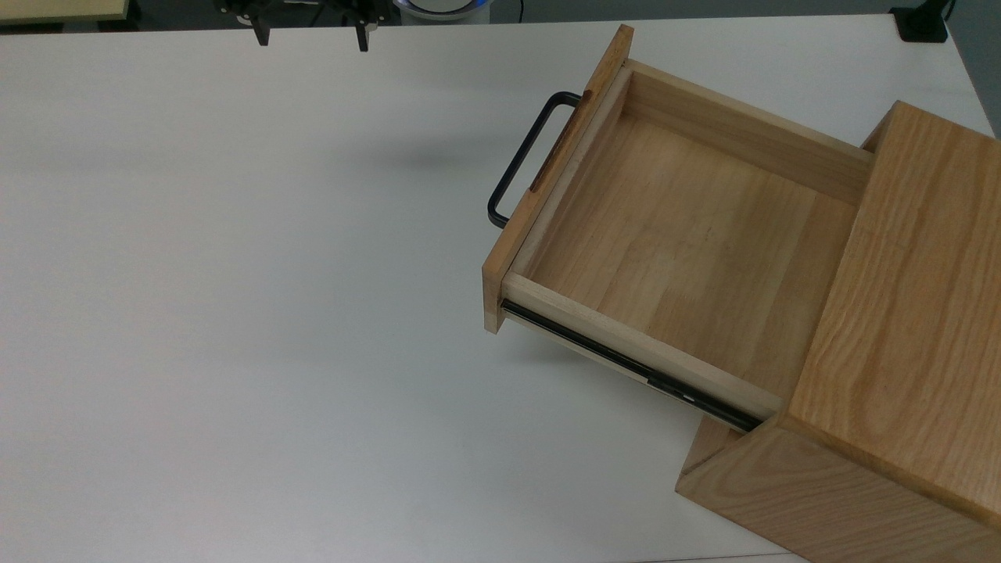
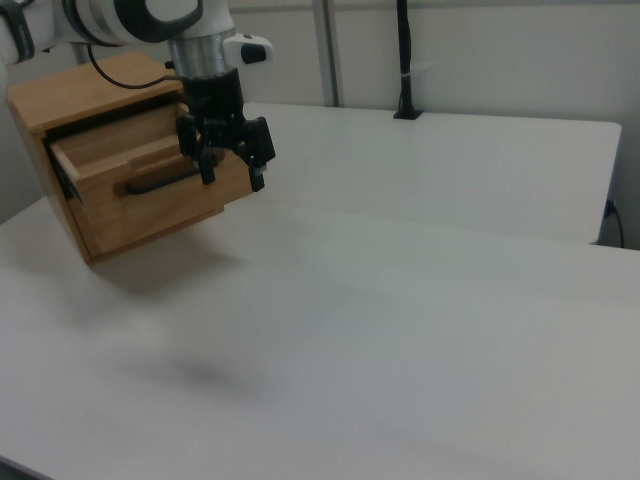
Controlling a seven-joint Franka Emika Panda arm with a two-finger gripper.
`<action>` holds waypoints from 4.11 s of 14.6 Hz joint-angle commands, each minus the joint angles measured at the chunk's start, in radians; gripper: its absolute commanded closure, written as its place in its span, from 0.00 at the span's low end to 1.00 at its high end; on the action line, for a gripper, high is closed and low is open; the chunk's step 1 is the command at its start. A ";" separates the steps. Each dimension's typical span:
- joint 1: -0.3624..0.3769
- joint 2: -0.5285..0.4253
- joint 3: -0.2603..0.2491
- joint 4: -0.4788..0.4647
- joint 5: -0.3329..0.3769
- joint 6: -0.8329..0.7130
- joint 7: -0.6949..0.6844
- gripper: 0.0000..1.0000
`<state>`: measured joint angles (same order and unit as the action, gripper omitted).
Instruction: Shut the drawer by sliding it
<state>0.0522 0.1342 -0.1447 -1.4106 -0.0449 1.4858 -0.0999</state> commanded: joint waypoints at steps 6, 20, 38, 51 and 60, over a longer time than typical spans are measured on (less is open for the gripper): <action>0.001 -0.028 0.001 -0.018 0.010 -0.091 -0.041 0.00; 0.006 -0.018 0.007 -0.019 0.040 -0.124 -0.494 0.18; 0.196 0.120 0.039 -0.015 0.000 0.174 -0.690 1.00; 0.333 0.269 0.070 0.071 0.016 0.483 -0.456 1.00; 0.437 0.386 0.073 0.130 0.016 0.688 -0.321 1.00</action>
<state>0.4424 0.4455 -0.0752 -1.2935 -0.0312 2.1224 -0.4831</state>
